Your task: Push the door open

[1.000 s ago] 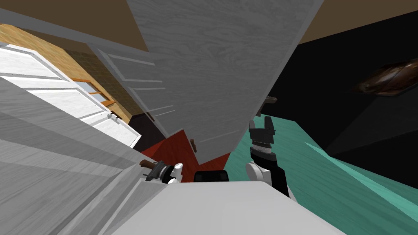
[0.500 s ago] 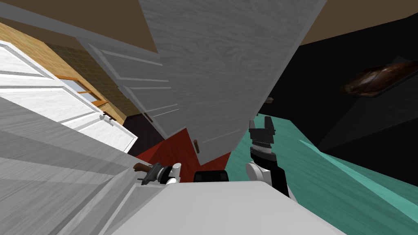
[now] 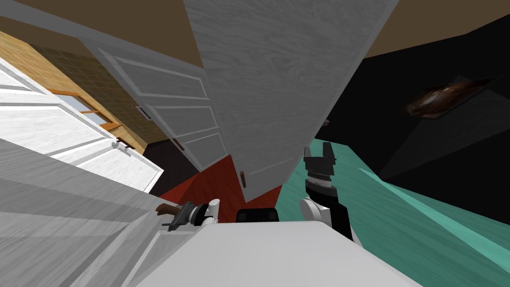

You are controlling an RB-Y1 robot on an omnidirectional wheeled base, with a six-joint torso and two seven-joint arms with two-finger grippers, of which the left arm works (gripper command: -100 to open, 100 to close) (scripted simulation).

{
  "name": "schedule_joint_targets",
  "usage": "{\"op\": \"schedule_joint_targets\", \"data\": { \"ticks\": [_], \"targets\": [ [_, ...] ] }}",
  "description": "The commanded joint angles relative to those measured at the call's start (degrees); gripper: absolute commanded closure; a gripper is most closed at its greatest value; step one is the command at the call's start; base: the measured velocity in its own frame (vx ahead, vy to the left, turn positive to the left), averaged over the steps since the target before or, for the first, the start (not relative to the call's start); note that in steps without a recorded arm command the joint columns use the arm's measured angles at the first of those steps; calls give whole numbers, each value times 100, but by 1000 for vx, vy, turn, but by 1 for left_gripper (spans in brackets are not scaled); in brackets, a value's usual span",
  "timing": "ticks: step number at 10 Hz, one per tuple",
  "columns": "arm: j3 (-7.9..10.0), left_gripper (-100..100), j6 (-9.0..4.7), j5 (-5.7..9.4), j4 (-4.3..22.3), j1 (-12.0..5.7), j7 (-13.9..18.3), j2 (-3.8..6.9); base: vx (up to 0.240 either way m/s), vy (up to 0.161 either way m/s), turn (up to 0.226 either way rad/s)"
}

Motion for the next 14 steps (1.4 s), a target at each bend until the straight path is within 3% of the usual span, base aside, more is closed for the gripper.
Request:
{"op": "schedule_joint_targets", "data": {
  "ticks": [1, 6, 10, 12, 13, 14],
  "targets": [
    [80, 100, -166, 27, 126, -26, 62, 102, 5, 41, -25],
    [214, 100, -369, 191, 188, -91, 41, 103, 1, 56, -59],
    [390, 100, -638, 408, 269, -179, 13, 77, 7, 90, -79],
    [390, 100, -638, 408, 269, -179, 13, 77, -2, 52, -9],
    [476, 100, -770, 514, 309, -222, -1, 54, 0, 64, -109],
    [476, 100, -770, 514, 309, -222, -1, 54, -5, 76, -73]
  ]
}}
